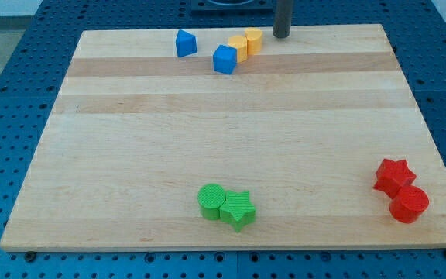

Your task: Slide the yellow heart into the yellow hexagon

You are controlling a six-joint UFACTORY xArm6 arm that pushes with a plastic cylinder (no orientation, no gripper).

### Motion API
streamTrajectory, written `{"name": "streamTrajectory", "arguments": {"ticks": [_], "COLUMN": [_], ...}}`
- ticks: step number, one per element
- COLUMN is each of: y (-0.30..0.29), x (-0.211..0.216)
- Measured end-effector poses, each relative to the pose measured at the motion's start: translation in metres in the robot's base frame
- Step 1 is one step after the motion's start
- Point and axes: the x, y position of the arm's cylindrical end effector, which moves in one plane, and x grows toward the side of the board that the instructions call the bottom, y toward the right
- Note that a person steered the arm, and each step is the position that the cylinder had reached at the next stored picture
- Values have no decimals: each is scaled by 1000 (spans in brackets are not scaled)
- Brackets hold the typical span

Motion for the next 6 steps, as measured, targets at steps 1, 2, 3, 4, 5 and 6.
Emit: {"name": "streamTrajectory", "arguments": {"ticks": [1, 2, 3, 4, 5, 6], "y": [-3, -8, -19, -32, -37, -45], "x": [3, 5, 5, 5, 5, 5]}}
